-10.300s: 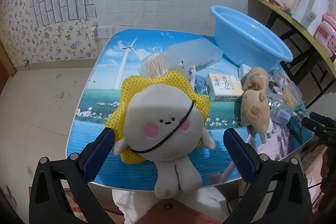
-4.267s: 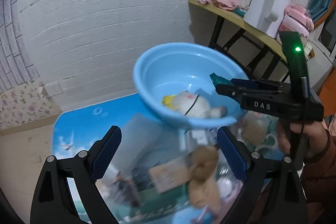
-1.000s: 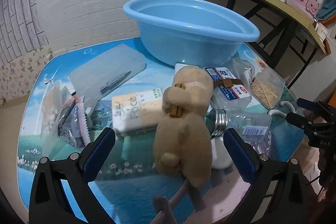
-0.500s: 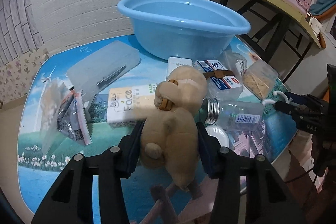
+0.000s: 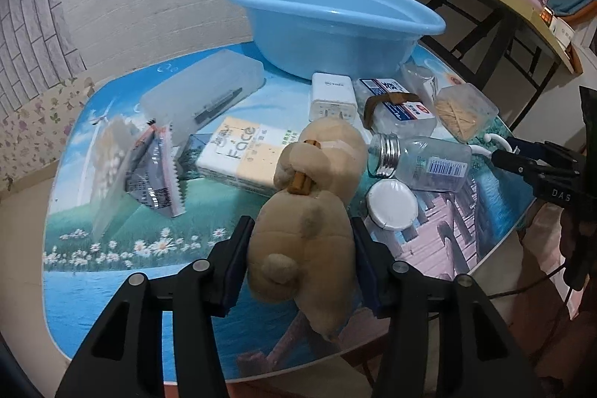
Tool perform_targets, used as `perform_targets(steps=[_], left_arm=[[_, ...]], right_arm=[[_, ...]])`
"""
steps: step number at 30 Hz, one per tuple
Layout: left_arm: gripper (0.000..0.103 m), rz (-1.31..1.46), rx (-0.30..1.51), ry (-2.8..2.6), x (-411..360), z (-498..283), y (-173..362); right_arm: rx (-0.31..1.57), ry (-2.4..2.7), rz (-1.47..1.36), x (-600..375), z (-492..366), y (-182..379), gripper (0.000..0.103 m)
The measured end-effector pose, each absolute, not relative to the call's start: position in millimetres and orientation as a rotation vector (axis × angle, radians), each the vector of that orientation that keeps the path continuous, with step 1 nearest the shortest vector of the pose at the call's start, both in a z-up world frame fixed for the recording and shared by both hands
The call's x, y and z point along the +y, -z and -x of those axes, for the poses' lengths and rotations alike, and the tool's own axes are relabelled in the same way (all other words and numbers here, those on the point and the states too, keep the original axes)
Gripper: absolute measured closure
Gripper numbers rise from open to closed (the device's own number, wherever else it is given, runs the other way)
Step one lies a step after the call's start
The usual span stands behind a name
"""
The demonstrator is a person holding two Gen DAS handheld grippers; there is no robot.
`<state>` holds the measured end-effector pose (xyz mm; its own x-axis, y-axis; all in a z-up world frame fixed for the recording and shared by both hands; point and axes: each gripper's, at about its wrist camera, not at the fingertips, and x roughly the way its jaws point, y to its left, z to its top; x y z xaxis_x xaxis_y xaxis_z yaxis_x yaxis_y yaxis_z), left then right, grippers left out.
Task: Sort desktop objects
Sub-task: 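Grasp the white plastic hook with the right gripper while the left gripper holds the bear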
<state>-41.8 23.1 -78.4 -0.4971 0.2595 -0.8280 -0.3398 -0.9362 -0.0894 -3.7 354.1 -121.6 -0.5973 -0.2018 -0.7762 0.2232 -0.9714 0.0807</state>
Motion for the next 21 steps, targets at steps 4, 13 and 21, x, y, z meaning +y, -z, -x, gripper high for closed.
perform_targets(steps=[4,13,21], left_arm=[[0.049,1.331,0.148,-2.446,29.8,45.7,83.2],[0.058,1.289,0.138,-2.429,37.2,50.7,85.1],[0.059,1.264,0.111,-2.467,26.4,47.6,72.1]], right_arm=[[0.029,2.614,-1.272,356.2,3.5,122.6,0.048],[0.063,2.590,-1.280,348.4,4.5,124.7,0.048],[0.037,2.584,-1.294,351.1,5.1,123.8,0.049]])
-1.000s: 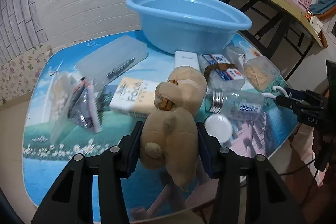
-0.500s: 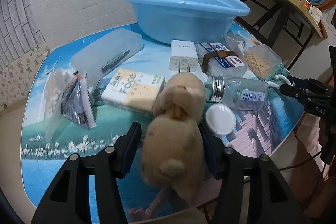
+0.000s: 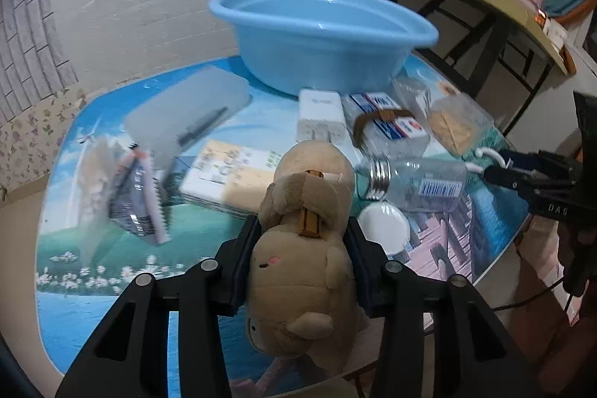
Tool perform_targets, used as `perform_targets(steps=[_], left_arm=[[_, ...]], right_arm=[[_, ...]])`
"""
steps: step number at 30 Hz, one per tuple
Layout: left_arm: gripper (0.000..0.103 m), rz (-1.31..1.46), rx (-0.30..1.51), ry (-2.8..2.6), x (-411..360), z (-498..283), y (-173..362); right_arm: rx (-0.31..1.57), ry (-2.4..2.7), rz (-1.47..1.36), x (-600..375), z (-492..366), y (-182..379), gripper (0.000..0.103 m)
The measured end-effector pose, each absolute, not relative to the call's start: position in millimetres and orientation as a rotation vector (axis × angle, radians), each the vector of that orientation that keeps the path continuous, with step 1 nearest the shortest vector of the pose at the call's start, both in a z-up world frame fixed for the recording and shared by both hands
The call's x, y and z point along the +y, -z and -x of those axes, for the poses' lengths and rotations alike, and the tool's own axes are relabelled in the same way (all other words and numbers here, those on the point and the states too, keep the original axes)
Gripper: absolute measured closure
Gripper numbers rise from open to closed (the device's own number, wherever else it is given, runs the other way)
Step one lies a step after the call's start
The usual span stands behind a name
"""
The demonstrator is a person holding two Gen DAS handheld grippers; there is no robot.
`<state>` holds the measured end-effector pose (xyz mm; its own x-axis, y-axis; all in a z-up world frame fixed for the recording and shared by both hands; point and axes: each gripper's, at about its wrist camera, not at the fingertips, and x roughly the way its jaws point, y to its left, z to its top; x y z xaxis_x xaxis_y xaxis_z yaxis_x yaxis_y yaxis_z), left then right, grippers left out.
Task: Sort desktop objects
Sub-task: 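Grasp the white plastic hook with the right gripper while the left gripper holds the bear, then carry the hook and bear over the blue basin and release the hook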
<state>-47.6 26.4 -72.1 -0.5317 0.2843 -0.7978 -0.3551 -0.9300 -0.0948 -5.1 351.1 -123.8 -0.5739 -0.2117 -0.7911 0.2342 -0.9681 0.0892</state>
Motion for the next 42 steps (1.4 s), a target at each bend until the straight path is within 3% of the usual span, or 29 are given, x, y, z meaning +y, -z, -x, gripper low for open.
perform_targets(steps=[10,24,42], left_arm=[[0.059,1.233,-0.016,-2.605,-14.2,46.7,33.8],[0.059,1.166,-0.030,-2.613,-1.9,64.1,-3.0],[0.059,1.147,0.011,-2.549,36.1,111.8,-15.5]], right_arm=[[0.035,2.539,-1.163,343.7,-4.2,82.4,0.049],[-0.008,2.528,-0.949,328.3,14.6,20.1,0.049],[-0.100,2.530,-0.859,301.1,88.7,24.9,0.049]])
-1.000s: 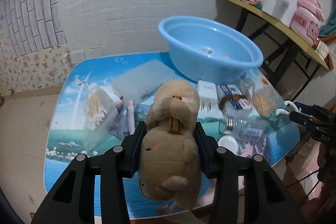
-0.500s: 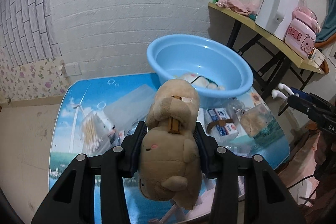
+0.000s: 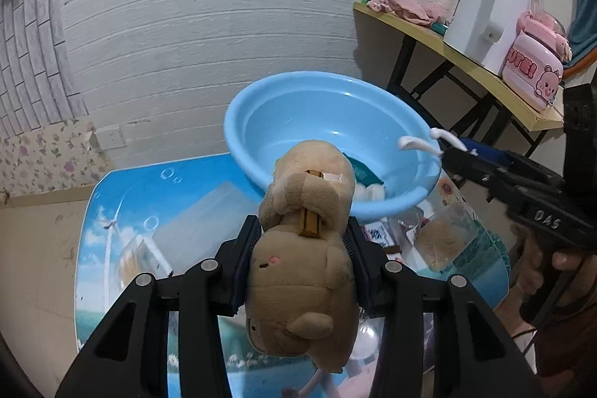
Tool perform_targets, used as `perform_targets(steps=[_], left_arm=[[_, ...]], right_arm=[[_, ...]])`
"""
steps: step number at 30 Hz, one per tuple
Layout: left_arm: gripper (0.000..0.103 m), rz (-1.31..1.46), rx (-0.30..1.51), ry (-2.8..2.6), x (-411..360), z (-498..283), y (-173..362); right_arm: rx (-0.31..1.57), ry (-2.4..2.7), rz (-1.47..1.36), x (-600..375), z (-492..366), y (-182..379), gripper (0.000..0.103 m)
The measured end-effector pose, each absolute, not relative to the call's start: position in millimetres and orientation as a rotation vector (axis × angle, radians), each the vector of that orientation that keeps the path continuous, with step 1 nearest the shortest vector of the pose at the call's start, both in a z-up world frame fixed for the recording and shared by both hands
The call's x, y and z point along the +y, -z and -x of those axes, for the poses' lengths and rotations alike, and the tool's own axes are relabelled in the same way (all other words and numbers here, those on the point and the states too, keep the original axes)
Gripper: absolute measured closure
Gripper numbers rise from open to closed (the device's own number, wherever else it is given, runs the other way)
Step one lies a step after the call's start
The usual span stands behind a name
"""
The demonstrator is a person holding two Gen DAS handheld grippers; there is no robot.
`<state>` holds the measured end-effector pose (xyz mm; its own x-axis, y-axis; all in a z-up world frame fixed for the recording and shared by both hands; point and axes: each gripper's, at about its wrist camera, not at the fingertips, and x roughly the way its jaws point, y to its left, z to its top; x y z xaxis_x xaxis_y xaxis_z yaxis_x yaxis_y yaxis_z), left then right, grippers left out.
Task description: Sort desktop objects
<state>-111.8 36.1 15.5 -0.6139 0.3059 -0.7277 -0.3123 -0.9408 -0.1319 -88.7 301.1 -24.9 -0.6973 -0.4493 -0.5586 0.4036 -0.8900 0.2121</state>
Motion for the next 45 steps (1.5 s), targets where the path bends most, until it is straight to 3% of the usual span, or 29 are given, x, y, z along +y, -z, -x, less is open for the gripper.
perform_targets(steps=[16,24,26,33,39,45], left_arm=[[0.058,1.164,0.075,-2.491,73.4,181.9,-2.8],[0.018,1.148,0.105,-2.498,72.9,189.0,-4.5],[0.013,1.154,0.086,-2.499,69.4,188.0,-3.5],[0.005,1.162,0.049,-2.546,50.0,177.5,-3.1],[0.002,1.151,0.025,-2.580,34.8,165.5,-6.6],[0.002,1.163,-0.001,-2.575,28.4,153.2,-2.1]], right_arm=[[-0.033,2.591,-0.891,302.7,127.6,40.9,0.049],[-0.015,2.588,-0.949,300.5,137.8,53.6,0.049],[-0.016,2.581,-0.954,298.7,138.8,53.7,0.049],[-0.007,2.576,-0.976,286.9,140.7,54.3,0.048],[0.023,2.590,-0.988,280.6,135.9,50.1,0.027],[0.037,2.634,-0.997,288.5,126.0,50.4,0.026]])
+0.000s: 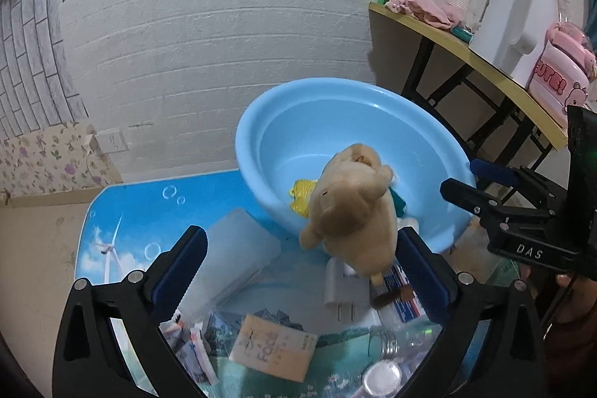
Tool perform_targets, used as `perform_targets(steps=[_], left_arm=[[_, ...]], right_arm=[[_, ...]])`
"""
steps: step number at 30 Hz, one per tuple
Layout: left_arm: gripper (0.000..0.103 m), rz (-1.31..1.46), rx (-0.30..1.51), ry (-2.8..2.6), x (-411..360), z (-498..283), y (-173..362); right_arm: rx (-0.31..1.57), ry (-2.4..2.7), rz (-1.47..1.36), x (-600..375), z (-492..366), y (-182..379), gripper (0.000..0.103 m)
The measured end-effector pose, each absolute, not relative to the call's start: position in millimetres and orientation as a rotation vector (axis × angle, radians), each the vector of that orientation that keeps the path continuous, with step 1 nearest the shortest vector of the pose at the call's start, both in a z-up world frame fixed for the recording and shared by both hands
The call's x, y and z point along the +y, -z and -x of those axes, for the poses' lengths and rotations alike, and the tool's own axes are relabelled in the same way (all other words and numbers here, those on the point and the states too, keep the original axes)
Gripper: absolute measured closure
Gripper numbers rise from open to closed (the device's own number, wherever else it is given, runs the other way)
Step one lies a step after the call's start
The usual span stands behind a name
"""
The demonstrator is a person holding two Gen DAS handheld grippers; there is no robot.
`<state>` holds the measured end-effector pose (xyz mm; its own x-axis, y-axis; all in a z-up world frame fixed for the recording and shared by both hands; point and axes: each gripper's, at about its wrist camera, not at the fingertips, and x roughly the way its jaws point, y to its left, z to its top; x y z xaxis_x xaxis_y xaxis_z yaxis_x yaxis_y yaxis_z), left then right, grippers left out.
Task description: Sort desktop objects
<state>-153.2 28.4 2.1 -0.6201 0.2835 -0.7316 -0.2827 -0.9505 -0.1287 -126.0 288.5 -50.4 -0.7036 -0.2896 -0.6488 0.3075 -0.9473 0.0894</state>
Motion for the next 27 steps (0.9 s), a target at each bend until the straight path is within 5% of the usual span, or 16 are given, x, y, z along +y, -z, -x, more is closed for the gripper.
perform_targets(steps=[24,27], left_arm=[[0.002,1.168,-0.027,-2.583,-6.9,125.7,6.2],[0.002,1.177,-0.064,-2.600,-21.5,128.1,8.7]], right_arm=[[0.164,2.457,-0.866,222.1,82.5,32.8,0.026],[0.204,2.460,-0.837,206.5,79.1,30.3,0.012]])
